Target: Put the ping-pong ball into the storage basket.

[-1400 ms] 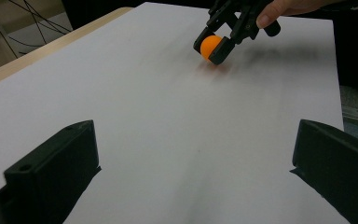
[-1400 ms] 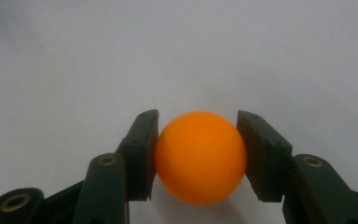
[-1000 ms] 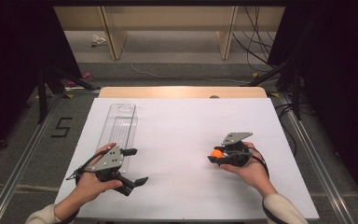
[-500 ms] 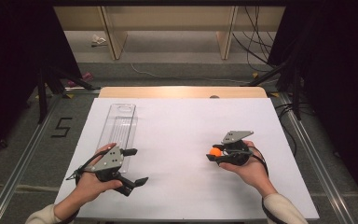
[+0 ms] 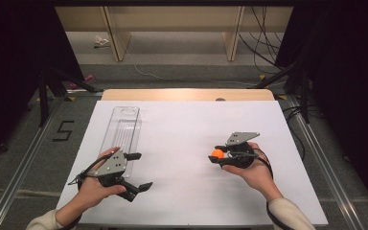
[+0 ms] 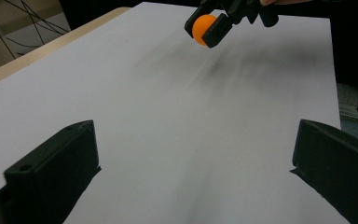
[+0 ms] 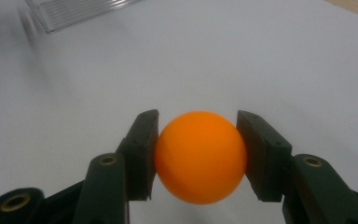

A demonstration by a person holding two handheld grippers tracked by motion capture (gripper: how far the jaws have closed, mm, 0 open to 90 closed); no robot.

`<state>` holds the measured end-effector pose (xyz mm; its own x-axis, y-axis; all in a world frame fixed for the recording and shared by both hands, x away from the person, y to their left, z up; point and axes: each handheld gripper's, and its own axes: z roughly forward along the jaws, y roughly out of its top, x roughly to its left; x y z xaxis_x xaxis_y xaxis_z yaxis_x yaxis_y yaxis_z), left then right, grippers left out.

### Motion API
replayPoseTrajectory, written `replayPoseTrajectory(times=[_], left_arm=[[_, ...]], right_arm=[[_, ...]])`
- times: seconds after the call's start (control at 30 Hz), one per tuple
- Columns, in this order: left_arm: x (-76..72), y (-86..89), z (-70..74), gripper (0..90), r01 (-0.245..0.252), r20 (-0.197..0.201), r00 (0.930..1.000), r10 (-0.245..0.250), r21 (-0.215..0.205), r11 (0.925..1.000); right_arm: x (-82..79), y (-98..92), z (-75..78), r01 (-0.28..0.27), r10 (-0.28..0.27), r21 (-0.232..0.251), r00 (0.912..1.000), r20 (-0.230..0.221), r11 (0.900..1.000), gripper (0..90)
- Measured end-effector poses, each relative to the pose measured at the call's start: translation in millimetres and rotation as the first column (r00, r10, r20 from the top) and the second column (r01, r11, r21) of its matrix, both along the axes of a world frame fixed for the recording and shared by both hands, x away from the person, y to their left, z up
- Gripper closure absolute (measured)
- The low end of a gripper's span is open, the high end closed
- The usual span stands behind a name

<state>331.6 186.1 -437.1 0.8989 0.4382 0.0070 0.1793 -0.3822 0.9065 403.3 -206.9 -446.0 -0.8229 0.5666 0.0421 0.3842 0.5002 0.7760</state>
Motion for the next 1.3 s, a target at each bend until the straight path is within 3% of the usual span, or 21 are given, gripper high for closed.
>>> replayPoseTrajectory(times=[1.3], left_arm=[[-0.2,0.0,0.3,0.0,0.004,0.000,1.0000,-0.004,0.000,1.0000]], right_arm=[[10.7,37.0,9.7,-0.054,0.053,0.041,0.9983,0.026,0.998,51.4]])
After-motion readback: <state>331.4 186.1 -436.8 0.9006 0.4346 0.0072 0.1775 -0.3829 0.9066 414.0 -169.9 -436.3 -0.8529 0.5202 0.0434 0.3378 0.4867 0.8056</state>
